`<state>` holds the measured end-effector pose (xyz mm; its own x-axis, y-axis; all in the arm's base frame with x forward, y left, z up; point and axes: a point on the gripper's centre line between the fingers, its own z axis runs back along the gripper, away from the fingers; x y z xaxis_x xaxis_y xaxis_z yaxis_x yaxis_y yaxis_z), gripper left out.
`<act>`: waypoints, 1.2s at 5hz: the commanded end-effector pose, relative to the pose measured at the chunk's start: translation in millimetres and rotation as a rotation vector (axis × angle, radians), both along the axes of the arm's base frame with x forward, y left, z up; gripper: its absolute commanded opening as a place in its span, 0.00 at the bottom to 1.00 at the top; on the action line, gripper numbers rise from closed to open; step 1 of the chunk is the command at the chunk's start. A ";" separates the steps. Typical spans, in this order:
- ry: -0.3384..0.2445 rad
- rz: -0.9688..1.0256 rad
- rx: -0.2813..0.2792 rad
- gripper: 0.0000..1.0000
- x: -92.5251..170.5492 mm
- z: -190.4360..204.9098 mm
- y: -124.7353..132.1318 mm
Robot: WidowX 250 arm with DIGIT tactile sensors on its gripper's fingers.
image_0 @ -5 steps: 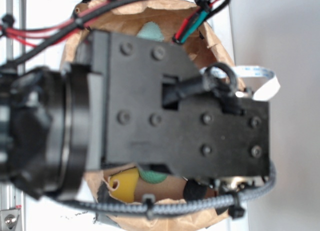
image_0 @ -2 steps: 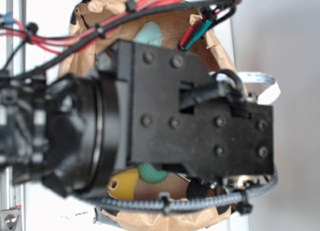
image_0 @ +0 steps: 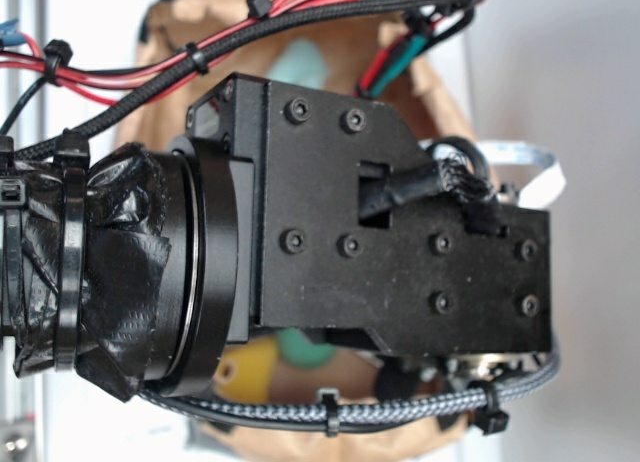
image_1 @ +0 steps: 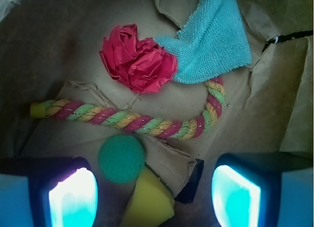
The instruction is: Grab the green ball.
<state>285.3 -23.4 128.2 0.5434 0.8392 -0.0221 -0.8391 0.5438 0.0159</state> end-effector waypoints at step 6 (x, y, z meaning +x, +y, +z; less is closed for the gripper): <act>-0.097 -0.117 -0.010 1.00 -7.9 -54.2 -27.5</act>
<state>280.2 -49.3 64.5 0.6263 0.7795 0.0130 -0.7782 0.6261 -0.0490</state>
